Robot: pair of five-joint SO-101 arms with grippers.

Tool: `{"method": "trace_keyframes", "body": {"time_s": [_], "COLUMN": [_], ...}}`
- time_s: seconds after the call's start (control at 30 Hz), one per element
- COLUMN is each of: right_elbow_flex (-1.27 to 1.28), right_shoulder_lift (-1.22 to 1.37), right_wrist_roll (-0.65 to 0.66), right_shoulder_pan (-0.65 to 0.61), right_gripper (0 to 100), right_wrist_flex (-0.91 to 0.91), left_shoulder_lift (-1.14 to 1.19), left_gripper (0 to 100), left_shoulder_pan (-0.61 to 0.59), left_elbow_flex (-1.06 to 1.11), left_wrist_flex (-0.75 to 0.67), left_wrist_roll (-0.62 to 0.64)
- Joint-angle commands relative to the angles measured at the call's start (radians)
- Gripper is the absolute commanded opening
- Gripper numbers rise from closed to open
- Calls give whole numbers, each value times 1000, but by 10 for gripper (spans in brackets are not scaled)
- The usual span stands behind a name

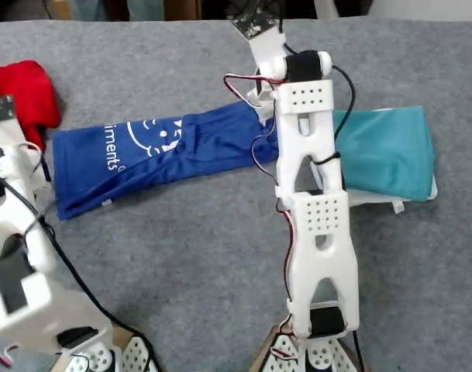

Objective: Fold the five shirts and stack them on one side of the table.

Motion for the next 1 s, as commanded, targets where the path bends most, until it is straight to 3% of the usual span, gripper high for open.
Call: {"method": "trace_keyframes", "body": {"time_s": [0.0,0.1,0.37,0.6,0.77,0.97], "right_elbow_flex": [252,371,456,441,282,120], "right_shoulder_lift": [-151,-174,-35,18,16,-2], "right_wrist_roll": [-57,-80,-77,-20,-20,-21], "right_shoulder_pan": [-48,-54,80,124,118,110], "right_gripper": [15,15,15,15,15,15], "right_wrist_flex": [5,-43,-206,-130,-100,6], "left_shoulder_lift": [-150,-164,77,172,170,48], "left_gripper": [48,51,51,46,46,46], "left_shoulder_pan": [64,120,183,182,179,133], "left_elbow_flex": [-53,-27,90,38,30,61], "left_wrist_flex": [107,89,-163,-124,-117,-91], "left_wrist_roll": [-5,-5,-6,-61,-63,-63]}}
